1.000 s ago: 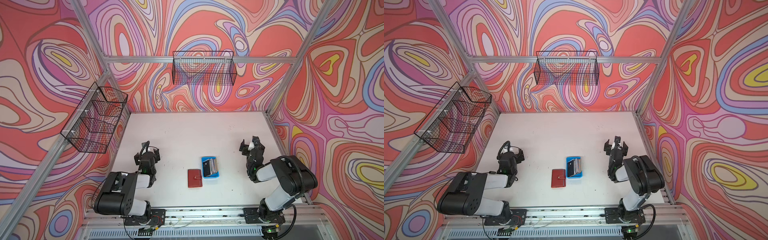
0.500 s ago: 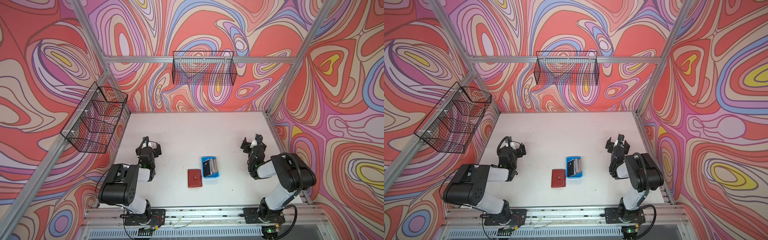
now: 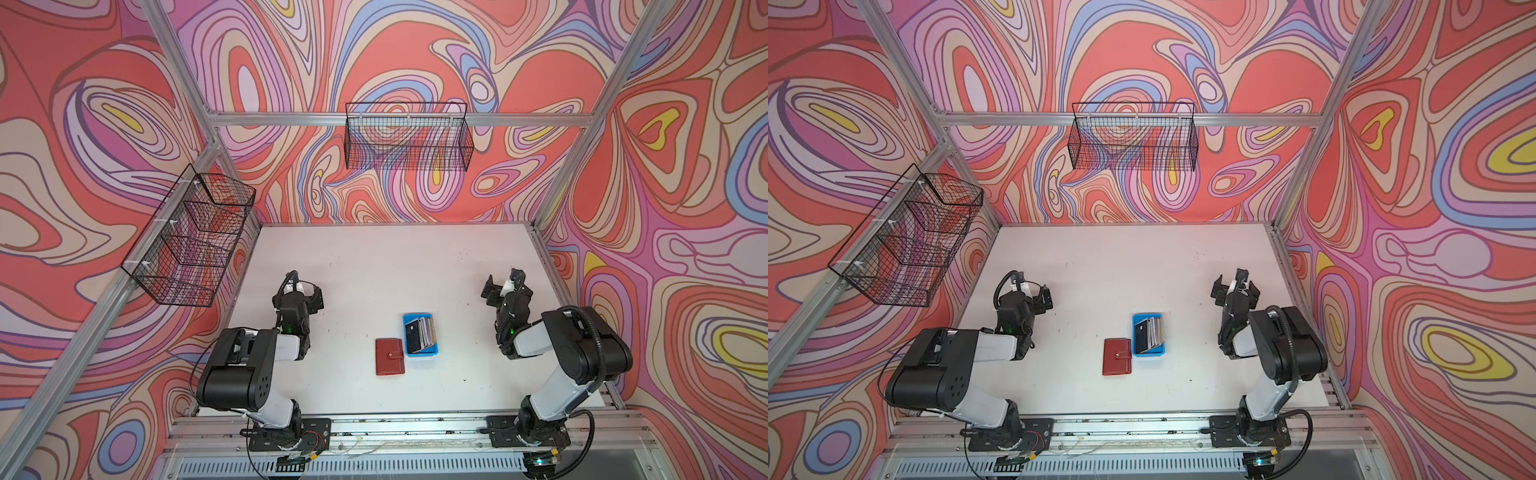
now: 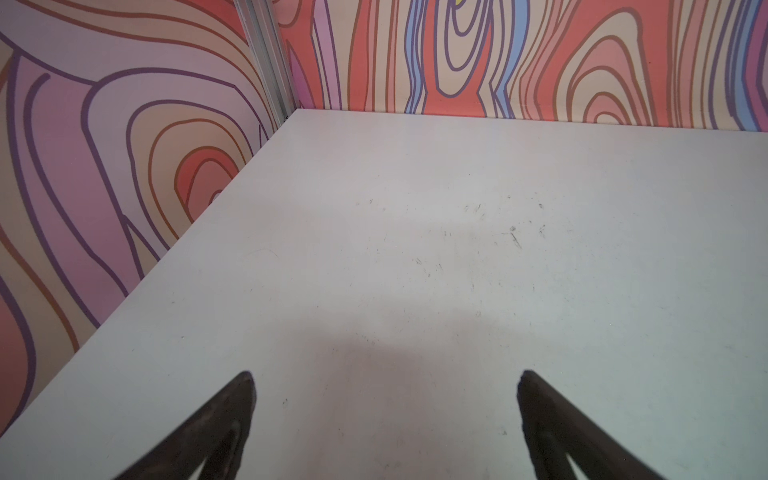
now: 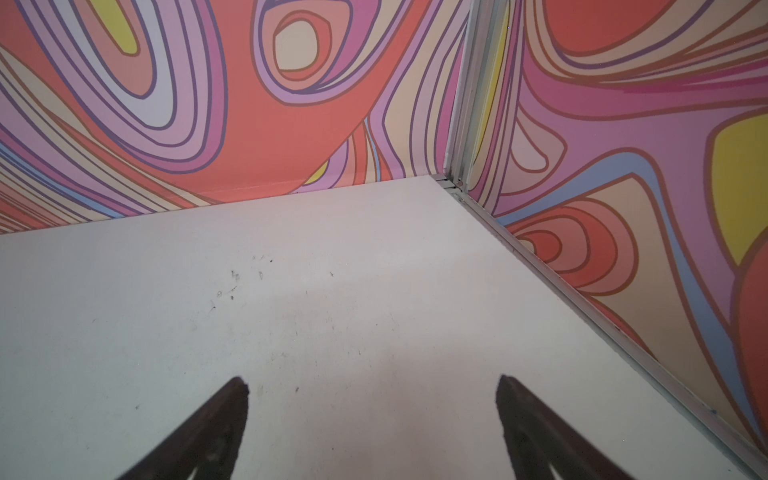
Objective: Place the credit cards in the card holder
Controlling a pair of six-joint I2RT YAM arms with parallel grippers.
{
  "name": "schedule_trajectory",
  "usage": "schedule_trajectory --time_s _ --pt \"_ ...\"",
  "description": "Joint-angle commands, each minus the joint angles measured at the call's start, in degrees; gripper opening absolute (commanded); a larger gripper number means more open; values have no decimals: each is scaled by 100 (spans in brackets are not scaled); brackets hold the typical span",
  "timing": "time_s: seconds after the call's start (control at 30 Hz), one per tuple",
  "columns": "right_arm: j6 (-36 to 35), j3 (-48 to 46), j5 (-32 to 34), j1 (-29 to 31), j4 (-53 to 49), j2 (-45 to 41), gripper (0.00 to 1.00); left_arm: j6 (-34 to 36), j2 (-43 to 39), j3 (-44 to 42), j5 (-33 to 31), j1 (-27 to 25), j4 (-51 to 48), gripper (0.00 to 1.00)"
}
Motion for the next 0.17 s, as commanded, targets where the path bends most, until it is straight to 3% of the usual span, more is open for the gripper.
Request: schedule_trajectory --time_s 0.0,0.13 --pt "-31 84 -12 -16 2 68 98 39 -23 -35 57 -6 9 100" --pt "-30 42 -12 -9 47 43 98 43 -24 -30 59 -4 9 100"
